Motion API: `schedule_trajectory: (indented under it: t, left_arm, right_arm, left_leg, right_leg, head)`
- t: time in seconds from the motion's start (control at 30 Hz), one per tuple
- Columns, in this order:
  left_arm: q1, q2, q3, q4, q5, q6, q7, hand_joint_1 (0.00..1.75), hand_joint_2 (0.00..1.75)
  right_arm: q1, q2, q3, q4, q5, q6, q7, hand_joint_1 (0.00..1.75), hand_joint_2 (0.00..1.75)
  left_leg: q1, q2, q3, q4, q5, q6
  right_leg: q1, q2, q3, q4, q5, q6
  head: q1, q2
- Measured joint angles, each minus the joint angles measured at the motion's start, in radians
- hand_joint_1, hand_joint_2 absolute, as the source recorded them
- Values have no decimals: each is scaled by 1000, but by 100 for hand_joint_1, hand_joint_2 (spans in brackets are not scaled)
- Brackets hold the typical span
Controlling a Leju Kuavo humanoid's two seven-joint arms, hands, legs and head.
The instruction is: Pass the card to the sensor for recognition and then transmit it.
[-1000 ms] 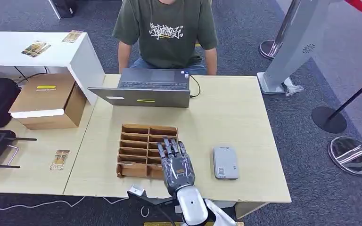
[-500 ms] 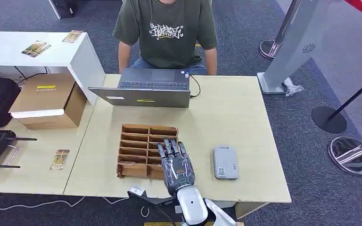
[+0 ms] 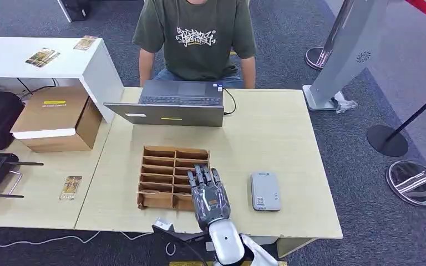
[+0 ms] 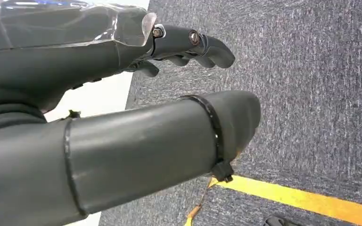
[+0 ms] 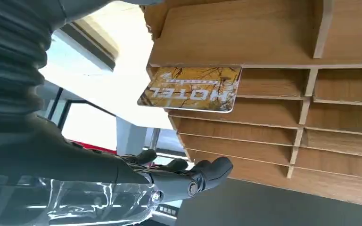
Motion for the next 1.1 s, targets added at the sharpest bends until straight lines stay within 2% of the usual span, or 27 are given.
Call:
schedule_trajectory:
  t: [0.63,1.1]
  left_arm:
    - [20,0,-15,-16,8,0,8,0,0]
    - [44,-3,-56,-29,60,2,23,0,0]
  right_arm:
    - [2,0,0,-14,14,0,12,0,175]
    - [3,0,-2,-5,-31,5,22,0,175]
  left_leg:
    - [0,0,0,0,0,0]
    - [0,0,0,0,0,0]
  right_leg:
    - [0,0,0,0,0,0]
    - [0,0,0,0,0,0]
  head:
    - [0,0]
    - [0,0]
